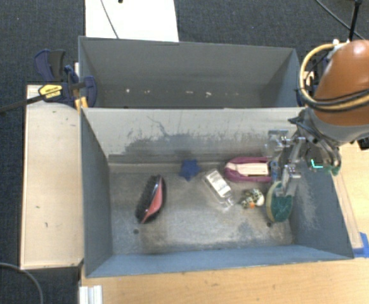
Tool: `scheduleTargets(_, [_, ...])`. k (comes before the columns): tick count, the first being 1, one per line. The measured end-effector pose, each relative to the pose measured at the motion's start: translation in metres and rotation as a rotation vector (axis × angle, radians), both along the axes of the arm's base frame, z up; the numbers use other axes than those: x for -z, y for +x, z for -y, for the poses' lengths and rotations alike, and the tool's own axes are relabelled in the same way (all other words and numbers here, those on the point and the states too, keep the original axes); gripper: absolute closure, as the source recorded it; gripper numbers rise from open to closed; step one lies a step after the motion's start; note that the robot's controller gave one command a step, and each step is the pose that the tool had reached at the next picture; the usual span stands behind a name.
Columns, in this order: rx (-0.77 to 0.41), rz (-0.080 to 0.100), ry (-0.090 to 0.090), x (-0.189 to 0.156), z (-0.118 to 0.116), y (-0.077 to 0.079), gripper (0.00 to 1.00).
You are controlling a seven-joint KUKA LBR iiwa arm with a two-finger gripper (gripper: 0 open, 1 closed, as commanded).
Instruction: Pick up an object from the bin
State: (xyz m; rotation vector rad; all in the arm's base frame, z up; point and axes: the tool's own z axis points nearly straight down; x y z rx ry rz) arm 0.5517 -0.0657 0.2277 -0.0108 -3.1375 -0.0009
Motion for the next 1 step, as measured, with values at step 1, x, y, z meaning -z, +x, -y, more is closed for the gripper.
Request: scheduleTargets(1, [-0.124, 0.004, -0.002, 0.0213, 0.0654, -0.018, 0.0])
